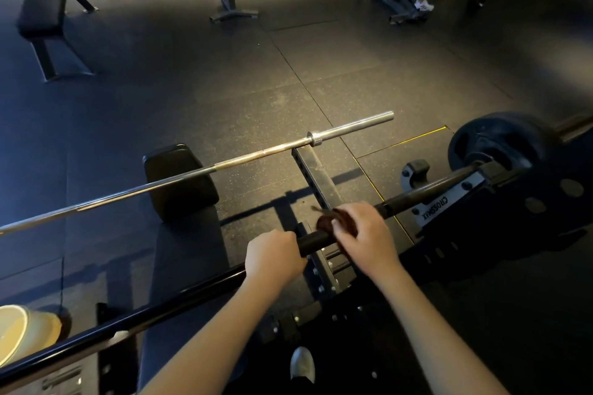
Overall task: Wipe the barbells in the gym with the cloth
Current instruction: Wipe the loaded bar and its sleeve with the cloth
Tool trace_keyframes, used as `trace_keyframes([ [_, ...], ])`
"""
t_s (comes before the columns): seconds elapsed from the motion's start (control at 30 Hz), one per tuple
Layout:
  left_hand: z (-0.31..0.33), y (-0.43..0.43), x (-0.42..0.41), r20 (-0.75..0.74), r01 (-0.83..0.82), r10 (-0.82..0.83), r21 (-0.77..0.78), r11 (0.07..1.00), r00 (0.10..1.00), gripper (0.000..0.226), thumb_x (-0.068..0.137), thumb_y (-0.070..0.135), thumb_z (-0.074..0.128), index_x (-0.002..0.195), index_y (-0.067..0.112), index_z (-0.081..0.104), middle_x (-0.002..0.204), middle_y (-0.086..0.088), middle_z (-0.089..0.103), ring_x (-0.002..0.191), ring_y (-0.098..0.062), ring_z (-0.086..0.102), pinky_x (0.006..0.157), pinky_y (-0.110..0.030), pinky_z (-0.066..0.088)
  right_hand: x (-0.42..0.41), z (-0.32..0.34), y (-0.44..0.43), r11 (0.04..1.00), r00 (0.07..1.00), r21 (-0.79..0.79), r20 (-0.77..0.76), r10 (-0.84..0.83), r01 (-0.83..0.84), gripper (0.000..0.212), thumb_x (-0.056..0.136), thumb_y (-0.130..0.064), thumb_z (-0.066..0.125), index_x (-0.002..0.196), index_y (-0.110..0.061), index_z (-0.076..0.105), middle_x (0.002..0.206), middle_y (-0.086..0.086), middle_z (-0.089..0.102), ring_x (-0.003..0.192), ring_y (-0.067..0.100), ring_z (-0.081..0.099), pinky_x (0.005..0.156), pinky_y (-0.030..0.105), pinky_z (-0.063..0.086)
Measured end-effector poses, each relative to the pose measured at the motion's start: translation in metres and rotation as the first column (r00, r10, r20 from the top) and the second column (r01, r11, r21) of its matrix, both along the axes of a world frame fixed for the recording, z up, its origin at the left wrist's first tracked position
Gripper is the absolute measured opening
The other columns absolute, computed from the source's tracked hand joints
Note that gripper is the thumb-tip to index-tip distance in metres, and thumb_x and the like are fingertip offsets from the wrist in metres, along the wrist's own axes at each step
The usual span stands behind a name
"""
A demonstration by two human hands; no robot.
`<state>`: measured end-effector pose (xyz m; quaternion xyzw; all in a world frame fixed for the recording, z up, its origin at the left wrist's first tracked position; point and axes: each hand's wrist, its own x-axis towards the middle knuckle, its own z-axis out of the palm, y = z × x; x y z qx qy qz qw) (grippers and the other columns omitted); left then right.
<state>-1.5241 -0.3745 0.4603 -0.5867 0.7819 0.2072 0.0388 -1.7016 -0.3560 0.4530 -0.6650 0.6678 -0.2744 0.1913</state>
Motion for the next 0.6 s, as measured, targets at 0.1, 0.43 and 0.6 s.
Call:
trace_keyframes([
  [0.1,-0.004,0.006,-0.001,0.005,0.019,-0.019,-0.154,0.988,1.000,0.022,0.096,0.040,0.052,0.104,0.021,0.058,0.077,0.010,0.052,0.066,-0.008,0.049,0.065,-0.022,0.037,-0.026,0.006,-0.016,0.955,0.956,0.038,0.012,-0.294,0.293,0.005,0.092,-0.024,0.060,0.091,-0.023,0.056,0.087,-0.018,0.044,0.092,0.009,0.049,0.093,0.037,0.048],
  [0.43,-0.013,0.014,-0.003,0.060,0.001,0.015,-0.261,0.965,0.998,0.015,0.097,0.034,0.050,0.097,0.020,0.055,0.079,0.008,0.053,0.066,-0.009,0.049,0.066,-0.023,0.035,-0.010,0.008,-0.007,0.992,0.992,0.068,-0.081,-0.098,0.103,0.014,0.093,-0.033,0.055,0.095,-0.020,0.060,0.092,-0.011,0.055,0.108,0.016,0.052,0.107,0.042,0.039],
  [0.6,0.005,-0.018,0.003,-0.108,0.013,0.025,0.336,0.942,0.994,0.039,0.087,0.034,0.067,0.119,0.017,0.054,0.103,0.000,0.060,0.093,-0.016,0.061,0.087,-0.032,0.053,0.007,0.004,-0.004,0.972,0.969,0.037,0.086,-0.233,0.230,0.007,0.091,-0.026,0.061,0.093,-0.026,0.055,0.097,-0.021,0.050,0.115,0.017,0.053,0.104,0.044,0.044],
])
